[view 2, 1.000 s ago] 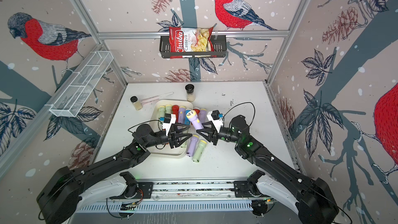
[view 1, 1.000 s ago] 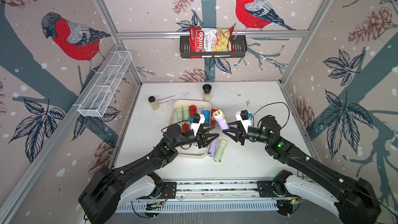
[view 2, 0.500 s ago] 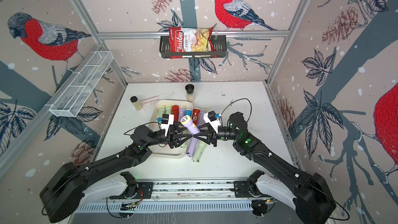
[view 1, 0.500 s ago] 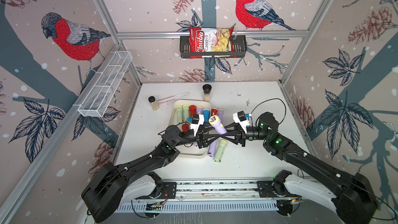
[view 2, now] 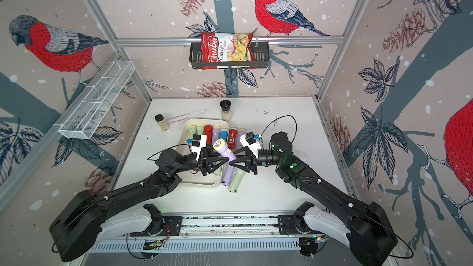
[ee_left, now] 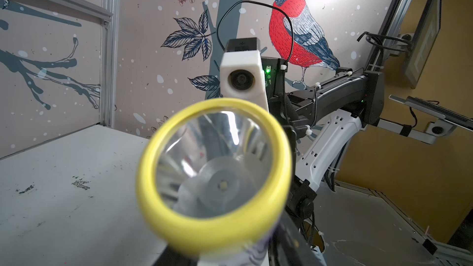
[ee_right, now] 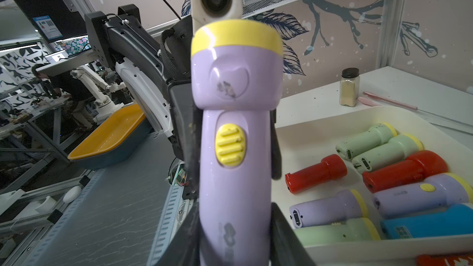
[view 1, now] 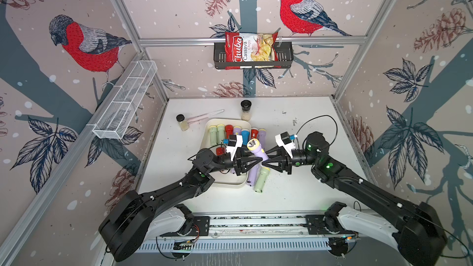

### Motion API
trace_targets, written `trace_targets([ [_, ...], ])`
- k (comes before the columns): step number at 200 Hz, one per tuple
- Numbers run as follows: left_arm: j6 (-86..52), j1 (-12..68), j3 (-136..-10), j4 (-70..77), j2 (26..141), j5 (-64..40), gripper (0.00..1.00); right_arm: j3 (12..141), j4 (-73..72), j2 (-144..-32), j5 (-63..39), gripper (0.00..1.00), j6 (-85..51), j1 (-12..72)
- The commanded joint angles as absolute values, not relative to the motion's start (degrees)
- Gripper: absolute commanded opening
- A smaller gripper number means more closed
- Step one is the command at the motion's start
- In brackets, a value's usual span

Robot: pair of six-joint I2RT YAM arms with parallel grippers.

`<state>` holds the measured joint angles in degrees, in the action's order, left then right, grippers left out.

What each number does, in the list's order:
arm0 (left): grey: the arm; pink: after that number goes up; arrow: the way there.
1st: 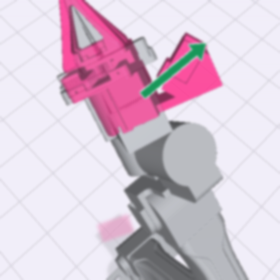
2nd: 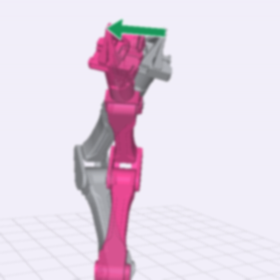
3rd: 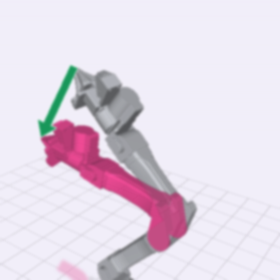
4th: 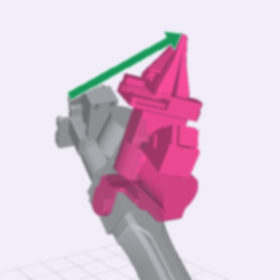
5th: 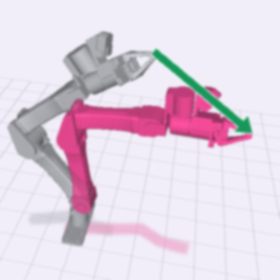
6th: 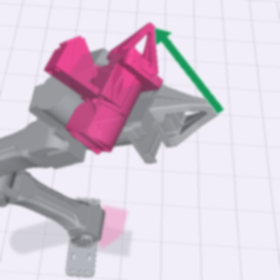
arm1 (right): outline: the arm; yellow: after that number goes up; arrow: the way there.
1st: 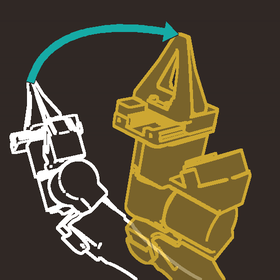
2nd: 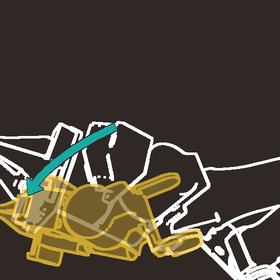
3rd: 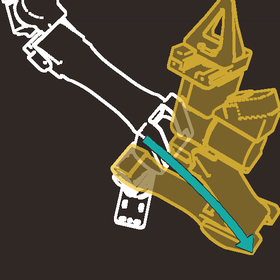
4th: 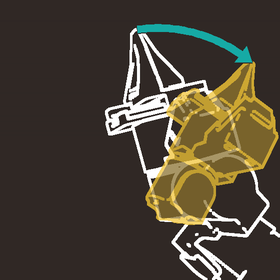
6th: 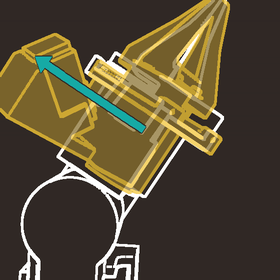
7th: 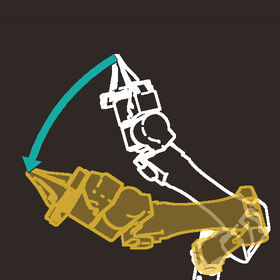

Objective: Put the flashlights into the storage boxes
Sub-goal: Place the flashlight at the storage box.

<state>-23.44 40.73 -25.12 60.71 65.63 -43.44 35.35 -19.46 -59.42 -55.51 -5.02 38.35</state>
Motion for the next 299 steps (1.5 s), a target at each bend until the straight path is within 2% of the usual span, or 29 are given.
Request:
trace_targets([
  [1, -22.50, 40.96, -25.75, 63.41, 65.22, -44.10, 0.32, 35.94, -19.96, -59.76, -54.51, 0.34, -5.14, 38.41],
  [16, -21.75, 40.89, -26.05, 59.38, 64.14, -41.45, 0.27, 35.78, -18.45, -59.72, -50.56, 0.34, -5.09, 38.23],
  [26, -20.20, 40.87, -26.76, 53.12, 62.98, -37.71, 0.24, 35.37, -17.23, -59.49, -45.11, 0.40, -5.29, 38.09],
  [33, -18.93, 40.87, -27.18, 48.83, 62.24, -35.16, 0.22, 34.62, -16.88, -59.22, -40.98, 0.54, -5.97, 38.14],
  [35, -18.64, 40.87, -27.27, 47.69, 61.99, -34.39, 0.22, 34.27, -16.81, -59.08, -39.95, 0.60, -6.22, 38.08],
  [37, -18.41, 40.87, -27.36, 46.55, 61.75, -33.60, 0.21, 33.95, -16.99, -59.02, -39.08, 0.70, -6.43, 38.06],
  [38, -18.26, 40.87, -27.39, 45.95, 61.59, -33.15, 0.21, 33.80, -17.02, -58.95, -38.70, 0.83, -6.56, 38.02],
  [39, -18.14, 40.87, -27.45, 45.34, 61.43, -32.70, 0.21, 33.65, -17.12, -58.88, -38.29, 0.91, -6.66, 37.99],
  [41, -18.05, 40.85, -27.60, 44.08, 61.19, -31.93, 0.20, 33.39, -17.40, -58.75, -37.54, 0.98, -6.92, 37.95],
  [43, -17.85, 40.80, -27.67, 42.81, 60.89, -30.92, 0.20, 33.05, -17.51, -58.61, -37.09, 1.00, -7.18, 37.90],
  [74, -18.08, 40.11, -31.87, 20.13, 57.28, -17.52, 0.18, 29.90, -20.02, -57.35, -29.22, 1.00, -10.86, 37.63],
  [108, -24.03, 36.43, -41.40, -11.83, 60.89, -4.31, 0.17, 30.18, -18.57, -59.04, -26.39, 1.00, -11.56, 37.62],
  [131, -25.95, 33.76, -43.40, -22.36, 62.59, -2.95, 0.18, 31.15, -17.41, -61.00, -26.54, 1.00, -11.51, 37.62],
  [202, -28.49, 27.91, -47.47, -31.07, 73.50, -4.02, 0.20, 34.09, -13.58, -66.01, -26.57, 0.99, -10.02, 39.10],
  [248, -26.46, 27.67, -51.49, -31.79, 81.01, -7.10, 0.21, 35.59, -11.24, -67.82, -25.72, 1.00, -8.40, 40.30],
  [299, -25.43, 27.68, -52.76, -32.78, 85.10, -8.53, 0.28, 36.12, -9.76, -68.18, -24.44, 1.00, -7.56, 40.52],
])
